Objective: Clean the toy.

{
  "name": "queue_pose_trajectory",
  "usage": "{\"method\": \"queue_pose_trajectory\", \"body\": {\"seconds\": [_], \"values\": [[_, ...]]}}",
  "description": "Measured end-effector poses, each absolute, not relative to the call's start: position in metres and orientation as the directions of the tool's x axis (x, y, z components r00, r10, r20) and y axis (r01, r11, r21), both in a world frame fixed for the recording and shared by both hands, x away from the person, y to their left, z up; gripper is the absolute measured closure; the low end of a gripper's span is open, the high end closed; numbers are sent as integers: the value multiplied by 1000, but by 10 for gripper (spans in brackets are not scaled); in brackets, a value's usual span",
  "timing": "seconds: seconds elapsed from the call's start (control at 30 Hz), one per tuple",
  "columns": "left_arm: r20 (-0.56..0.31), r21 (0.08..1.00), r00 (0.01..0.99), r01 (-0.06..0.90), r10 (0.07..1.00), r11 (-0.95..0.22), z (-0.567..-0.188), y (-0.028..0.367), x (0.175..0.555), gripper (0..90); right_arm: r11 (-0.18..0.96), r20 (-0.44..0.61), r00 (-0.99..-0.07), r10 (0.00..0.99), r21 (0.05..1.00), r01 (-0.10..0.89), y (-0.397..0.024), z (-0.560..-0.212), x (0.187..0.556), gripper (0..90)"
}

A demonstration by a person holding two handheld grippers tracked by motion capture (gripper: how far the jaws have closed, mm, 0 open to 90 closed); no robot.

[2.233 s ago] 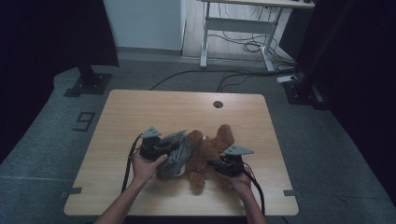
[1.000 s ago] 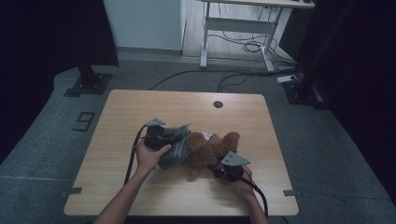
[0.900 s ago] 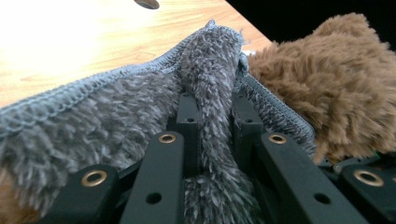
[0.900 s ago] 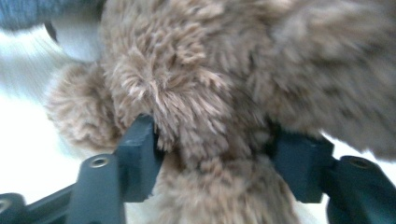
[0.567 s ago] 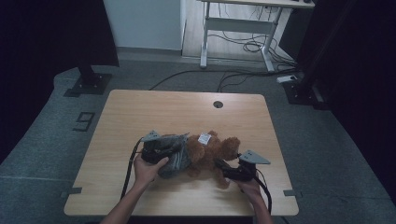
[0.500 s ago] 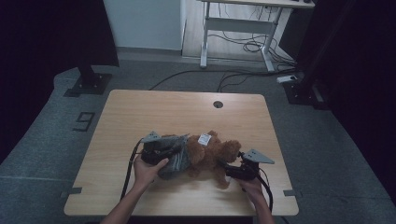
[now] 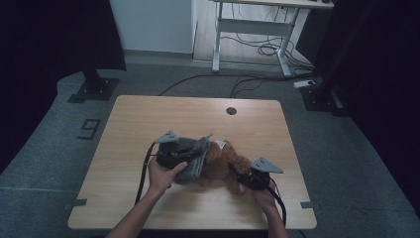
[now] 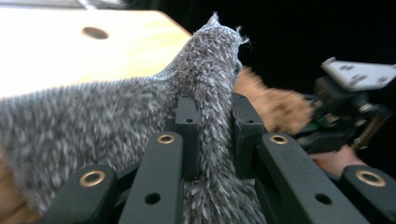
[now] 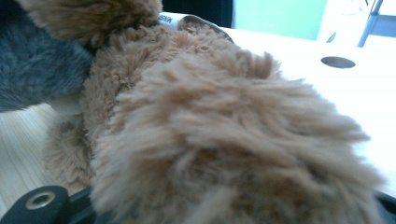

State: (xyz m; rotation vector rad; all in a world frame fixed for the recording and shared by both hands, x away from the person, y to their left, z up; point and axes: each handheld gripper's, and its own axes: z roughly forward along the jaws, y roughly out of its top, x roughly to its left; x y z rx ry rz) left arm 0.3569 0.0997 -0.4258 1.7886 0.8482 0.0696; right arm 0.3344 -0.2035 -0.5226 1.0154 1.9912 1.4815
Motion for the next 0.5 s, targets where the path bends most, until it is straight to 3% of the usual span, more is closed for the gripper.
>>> {"method": "queue_pose_trajectory", "body": {"seconds": [0.2, 0.33, 0.43, 0.5], "values": [[-259, 867, 822, 429, 507, -253, -408, 38, 346, 762, 156, 49, -627, 778, 951, 269, -203, -524, 333, 539], [-184, 844, 842, 400, 508, -358, -417, -9, 352, 759, 178, 12, -634, 773, 956, 234, -201, -524, 331, 548], [-138, 815, 828, 407, 543, -413, -435, -21, 360, 759, 192, -11, -640, 768, 958, 214, -202, -524, 329, 554], [-167, 813, 811, 435, 560, -388, -446, -15, 366, 764, 203, -20, -643, 766, 956, 211, -202, -524, 328, 562]]}}
